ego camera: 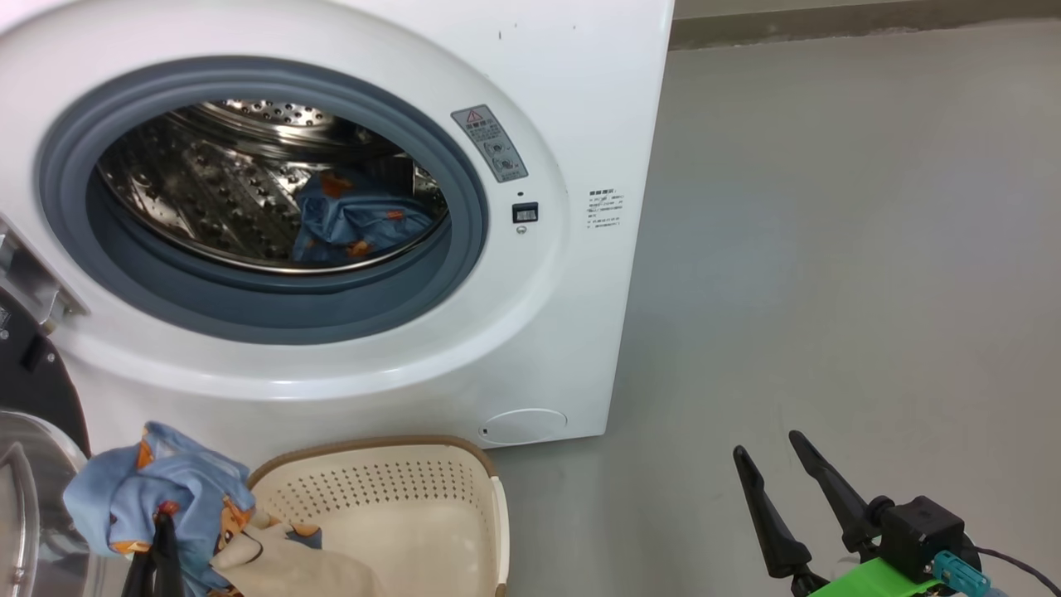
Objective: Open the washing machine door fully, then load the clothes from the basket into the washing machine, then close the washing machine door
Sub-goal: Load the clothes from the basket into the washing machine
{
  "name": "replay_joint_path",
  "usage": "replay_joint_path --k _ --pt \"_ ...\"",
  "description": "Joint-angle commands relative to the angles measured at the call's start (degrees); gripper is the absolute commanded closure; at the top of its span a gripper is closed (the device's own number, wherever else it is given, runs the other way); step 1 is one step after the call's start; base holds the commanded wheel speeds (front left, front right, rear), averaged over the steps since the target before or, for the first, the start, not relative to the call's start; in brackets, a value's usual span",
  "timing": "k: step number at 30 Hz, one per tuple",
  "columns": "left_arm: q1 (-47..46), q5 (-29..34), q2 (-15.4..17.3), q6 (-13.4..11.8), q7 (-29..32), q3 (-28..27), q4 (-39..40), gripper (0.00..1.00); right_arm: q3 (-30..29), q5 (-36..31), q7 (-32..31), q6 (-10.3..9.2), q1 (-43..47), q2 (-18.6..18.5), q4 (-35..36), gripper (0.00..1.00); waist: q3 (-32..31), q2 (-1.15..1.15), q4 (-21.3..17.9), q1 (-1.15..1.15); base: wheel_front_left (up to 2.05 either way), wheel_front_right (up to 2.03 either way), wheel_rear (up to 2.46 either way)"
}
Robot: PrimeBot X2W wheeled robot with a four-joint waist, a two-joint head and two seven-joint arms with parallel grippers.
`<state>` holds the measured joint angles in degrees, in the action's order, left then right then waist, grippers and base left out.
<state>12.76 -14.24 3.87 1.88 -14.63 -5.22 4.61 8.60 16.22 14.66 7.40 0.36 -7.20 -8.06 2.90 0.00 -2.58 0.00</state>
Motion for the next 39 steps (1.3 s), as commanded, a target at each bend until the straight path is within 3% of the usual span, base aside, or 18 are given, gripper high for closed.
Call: replay_joint_path --k 1,12,22,39 --pt "-1.37 0.84 0.20 0.58 -0.37 -2.29 1.24 1.00 1.35 -0.60 0.01 0.09 0.36 -0.33 1.67 0.00 0.31 0.00 0.07 0.00 0.00 0.00 0.00" --pt "-5.64 1.52 -0.46 1.81 -0.37 -1.77 -0.76 1.00 0.39 -0.78 0.06 0.09 -0.48 -0.51 2.10 0.00 5.09 0.00 0.76 0.00 0.00 0.00 0.00" --pt "-18.10 1.51 -0.72 2.70 -0.37 -1.47 -4.59 1.00 0.30 -0.58 0.17 0.09 -3.37 -0.58 2.38 0.00 14.94 0.00 1.12 0.00 0.00 0.00 0.00" --pt "-43.46 4.62 5.50 4.29 0.92 0.13 -18.80 1.00 1.53 -0.09 0.32 0.09 -8.80 0.13 2.08 0.00 23.19 0.00 -3.71 0.00 0.00 0.00 0.00"
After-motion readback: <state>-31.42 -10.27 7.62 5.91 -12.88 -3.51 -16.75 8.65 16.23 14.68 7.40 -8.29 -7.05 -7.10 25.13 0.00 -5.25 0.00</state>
